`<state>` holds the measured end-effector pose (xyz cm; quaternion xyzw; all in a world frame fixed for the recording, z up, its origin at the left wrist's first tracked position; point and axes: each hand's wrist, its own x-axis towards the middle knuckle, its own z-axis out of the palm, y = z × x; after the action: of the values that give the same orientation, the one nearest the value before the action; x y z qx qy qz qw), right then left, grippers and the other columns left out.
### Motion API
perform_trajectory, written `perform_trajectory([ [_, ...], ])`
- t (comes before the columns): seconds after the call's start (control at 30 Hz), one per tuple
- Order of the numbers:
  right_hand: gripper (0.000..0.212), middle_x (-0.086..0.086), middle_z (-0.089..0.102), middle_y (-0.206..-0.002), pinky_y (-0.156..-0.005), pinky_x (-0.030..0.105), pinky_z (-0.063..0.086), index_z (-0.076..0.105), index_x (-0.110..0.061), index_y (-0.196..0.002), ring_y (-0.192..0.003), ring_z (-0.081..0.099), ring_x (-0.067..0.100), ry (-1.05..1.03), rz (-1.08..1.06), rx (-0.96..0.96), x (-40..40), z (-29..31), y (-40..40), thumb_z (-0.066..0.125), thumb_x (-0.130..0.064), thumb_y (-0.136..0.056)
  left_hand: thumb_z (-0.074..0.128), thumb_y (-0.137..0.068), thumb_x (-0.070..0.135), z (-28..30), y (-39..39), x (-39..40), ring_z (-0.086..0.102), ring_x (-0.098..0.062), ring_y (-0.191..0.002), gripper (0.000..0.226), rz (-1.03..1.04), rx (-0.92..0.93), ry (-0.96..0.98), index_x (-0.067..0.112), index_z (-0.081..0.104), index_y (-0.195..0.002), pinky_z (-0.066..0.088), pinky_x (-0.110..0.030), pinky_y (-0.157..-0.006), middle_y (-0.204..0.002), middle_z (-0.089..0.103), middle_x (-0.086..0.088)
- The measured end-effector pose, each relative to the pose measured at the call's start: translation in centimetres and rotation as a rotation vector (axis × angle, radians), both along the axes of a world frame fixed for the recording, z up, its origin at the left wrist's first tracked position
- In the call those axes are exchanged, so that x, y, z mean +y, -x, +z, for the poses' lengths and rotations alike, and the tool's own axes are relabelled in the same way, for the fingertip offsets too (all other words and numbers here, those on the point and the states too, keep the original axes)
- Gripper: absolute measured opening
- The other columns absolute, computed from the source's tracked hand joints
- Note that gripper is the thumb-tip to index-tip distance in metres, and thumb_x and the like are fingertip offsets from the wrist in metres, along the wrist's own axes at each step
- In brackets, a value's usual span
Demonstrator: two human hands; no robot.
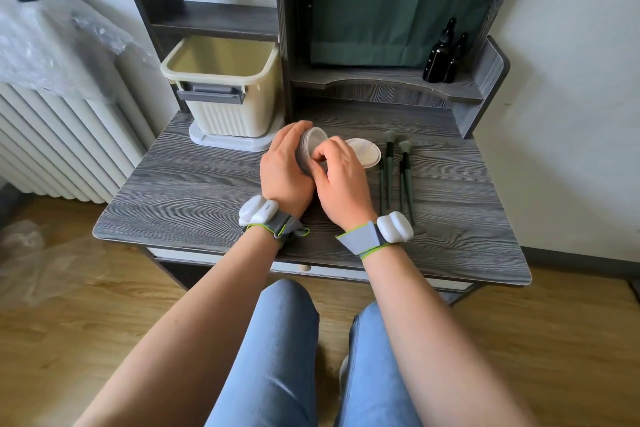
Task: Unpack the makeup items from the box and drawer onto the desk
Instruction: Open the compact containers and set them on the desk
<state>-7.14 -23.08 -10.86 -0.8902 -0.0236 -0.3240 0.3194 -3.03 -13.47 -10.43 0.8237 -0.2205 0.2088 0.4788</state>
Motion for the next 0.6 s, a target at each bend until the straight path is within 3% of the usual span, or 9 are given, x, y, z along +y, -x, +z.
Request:
perform_trajectory([
  [0.1, 0.022, 0.013, 0.054, -0.086, -0.073, 0.043, 0.042, 0.053, -0.003, -0.082, -0.082, 0.051, 0.03, -0.005, 0.016, -0.001, 0.1, 0.1, 0.0, 0.046, -0.023, -0.086, 0.056, -0.074, 0.004, 0.0, 0.0, 0.0, 0.058, -0.016, -0.116, 0.049, -0.03, -0.01, 0.026, 0.01, 0.061, -0.122, 0.036, -0.011, -0.098, -0.124, 0.062, -0.005],
  [0.37, 0.019, 0.011, 0.053, -0.085, -0.07, 0.044, 0.042, 0.053, -0.004, -0.082, -0.078, 0.051, 0.029, -0.034, 0.038, -0.002, 0.0, 0.0, 0.1, 0.049, -0.022, -0.087, 0.062, -0.073, -0.004, 0.0, 0.0, 0.0, 0.056, -0.011, -0.116, 0.049, -0.08, -0.019, 0.08, 0.007, 0.06, -0.121, 0.037, -0.013, -0.102, -0.122, 0.063, -0.006],
  [0.6, 0.013, 0.004, 0.049, -0.087, -0.071, 0.027, 0.036, 0.053, -0.003, -0.085, -0.078, 0.041, 0.011, -0.23, -0.08, -0.099, -0.2, 0.7, 1.0, 0.05, -0.012, -0.094, 0.083, -0.058, 0.007, 0.0, -0.3, 0.4, 0.055, -0.011, -0.116, 0.071, -0.066, 0.105, 0.065, 0.013, 0.058, -0.124, 0.031, -0.003, -0.097, -0.124, 0.062, 0.0],
])
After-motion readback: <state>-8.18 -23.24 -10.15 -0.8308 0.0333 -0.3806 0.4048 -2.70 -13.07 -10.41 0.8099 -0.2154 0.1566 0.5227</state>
